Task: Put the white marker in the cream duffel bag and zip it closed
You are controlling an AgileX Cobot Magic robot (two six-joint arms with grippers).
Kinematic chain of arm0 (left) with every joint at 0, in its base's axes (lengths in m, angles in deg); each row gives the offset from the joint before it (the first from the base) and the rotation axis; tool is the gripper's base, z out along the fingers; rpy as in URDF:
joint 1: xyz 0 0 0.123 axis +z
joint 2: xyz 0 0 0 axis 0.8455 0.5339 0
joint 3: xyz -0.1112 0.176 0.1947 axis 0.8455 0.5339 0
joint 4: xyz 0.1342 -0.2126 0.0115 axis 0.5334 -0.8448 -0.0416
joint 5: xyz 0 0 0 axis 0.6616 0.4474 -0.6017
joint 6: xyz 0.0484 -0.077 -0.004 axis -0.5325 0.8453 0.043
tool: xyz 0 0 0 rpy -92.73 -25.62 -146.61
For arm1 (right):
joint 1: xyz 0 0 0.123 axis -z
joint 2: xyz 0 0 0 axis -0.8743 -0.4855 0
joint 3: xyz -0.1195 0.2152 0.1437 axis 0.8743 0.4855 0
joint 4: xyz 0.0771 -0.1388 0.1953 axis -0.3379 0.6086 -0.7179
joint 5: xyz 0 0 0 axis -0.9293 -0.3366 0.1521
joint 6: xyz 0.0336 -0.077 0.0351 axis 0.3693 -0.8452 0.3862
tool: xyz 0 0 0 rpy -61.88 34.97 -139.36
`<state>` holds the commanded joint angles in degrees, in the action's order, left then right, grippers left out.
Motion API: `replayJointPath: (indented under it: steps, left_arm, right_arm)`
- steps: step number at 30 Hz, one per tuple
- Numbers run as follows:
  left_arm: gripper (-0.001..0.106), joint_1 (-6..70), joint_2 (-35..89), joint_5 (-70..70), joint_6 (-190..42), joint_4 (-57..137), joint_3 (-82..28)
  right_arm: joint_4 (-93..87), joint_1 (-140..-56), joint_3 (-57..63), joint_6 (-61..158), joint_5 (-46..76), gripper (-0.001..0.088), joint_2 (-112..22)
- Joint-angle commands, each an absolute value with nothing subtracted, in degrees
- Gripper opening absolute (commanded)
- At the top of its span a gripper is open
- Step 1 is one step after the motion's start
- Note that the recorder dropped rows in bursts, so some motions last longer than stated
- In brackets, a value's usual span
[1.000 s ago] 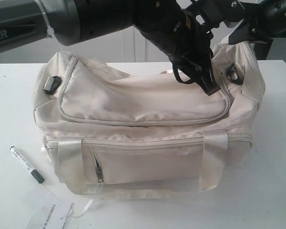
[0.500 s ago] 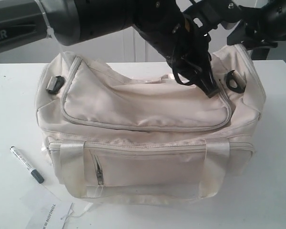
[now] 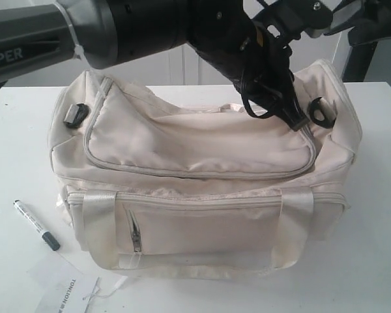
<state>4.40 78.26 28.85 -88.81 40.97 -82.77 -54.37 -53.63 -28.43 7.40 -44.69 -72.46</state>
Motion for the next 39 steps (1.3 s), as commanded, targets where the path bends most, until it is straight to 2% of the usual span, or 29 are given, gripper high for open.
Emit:
replayJointPath:
  steps: [9,17,23,25,30,37,39]
  left_arm:
    - [0.000,4.40,78.14,28.14,-84.54,40.97,-82.77]
    - [0.000,4.40,78.14,28.02,-78.20,40.97,-82.77]
    - [0.000,4.40,78.14,28.35,-74.74,40.97,-82.77]
    - [0.000,4.40,78.14,28.35,-73.84,41.20,-82.77]
    - [0.000,4.40,78.14,28.35,-73.70,41.20,-82.77]
    - [0.000,4.40,78.14,28.21,-72.77,41.20,-82.77]
    - [0.000,4.40,78.14,28.09,-72.77,41.20,-82.77]
  right_arm:
    - [-46.64,-58.08,-23.82,1.26,-34.54,0.0540,-72.97]
    - [-47.69,-58.92,-23.82,0.51,-32.61,0.0546,-76.31]
    - [-47.96,-58.92,-23.82,-0.13,-31.46,0.0709,-77.93]
    - [-47.63,-59.02,-23.82,-0.53,-30.91,0.0721,-78.20]
    - [-47.25,-59.97,-23.82,-1.36,-28.45,0.0710,-79.73]
    - [-42.70,-62.27,-23.82,-1.23,-24.82,0.0629,-82.09]
    - [-42.58,-62.51,-23.82,-1.11,-24.58,0.0563,-82.38]
